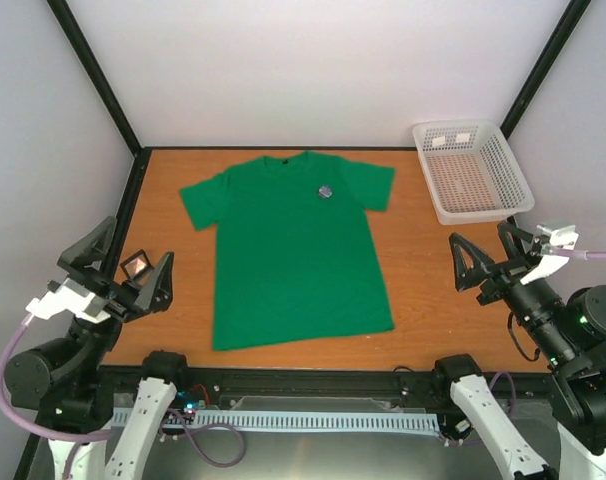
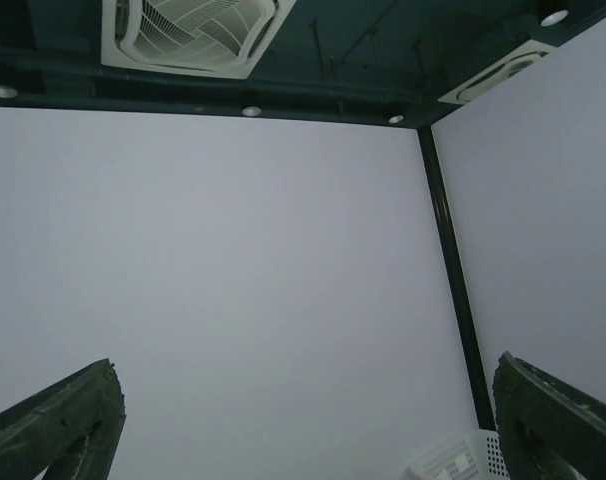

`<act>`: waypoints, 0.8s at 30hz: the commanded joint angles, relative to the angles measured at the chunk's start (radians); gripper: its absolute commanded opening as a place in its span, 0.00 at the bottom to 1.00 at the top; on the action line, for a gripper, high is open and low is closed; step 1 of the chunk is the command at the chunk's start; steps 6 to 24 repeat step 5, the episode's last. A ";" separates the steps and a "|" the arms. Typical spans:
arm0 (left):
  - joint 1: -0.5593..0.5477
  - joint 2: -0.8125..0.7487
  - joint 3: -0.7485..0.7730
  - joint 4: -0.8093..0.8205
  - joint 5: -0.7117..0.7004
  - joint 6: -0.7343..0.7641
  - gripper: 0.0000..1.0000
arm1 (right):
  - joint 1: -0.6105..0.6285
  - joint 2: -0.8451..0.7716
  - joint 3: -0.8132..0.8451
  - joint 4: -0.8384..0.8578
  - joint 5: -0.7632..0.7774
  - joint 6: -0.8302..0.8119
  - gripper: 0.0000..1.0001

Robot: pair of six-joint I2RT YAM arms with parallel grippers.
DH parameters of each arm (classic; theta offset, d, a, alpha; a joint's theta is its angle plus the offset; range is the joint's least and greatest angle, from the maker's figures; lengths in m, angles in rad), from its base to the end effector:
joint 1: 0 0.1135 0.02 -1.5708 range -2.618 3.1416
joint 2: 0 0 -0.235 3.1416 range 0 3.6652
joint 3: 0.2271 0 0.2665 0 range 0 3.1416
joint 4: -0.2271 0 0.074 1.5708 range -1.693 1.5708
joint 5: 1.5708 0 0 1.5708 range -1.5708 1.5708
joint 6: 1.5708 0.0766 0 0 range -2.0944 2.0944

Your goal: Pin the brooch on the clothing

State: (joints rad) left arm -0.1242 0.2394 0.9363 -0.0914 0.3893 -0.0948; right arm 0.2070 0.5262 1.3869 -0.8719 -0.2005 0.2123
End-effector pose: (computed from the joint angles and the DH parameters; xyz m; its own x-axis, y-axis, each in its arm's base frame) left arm 0.0673 -0.0377 0.4644 0.5221 -0.1534 -0.8390 0.4758 0.8688 0.1372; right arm 0.0846 0.0333 0.4659 -0.0942 0.1912 -0.9770 -0.3851 0.8980 0.2129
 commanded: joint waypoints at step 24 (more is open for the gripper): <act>0.005 0.032 0.031 -0.048 -0.009 -0.035 1.00 | -0.001 -0.024 -0.040 -0.051 0.103 0.113 1.00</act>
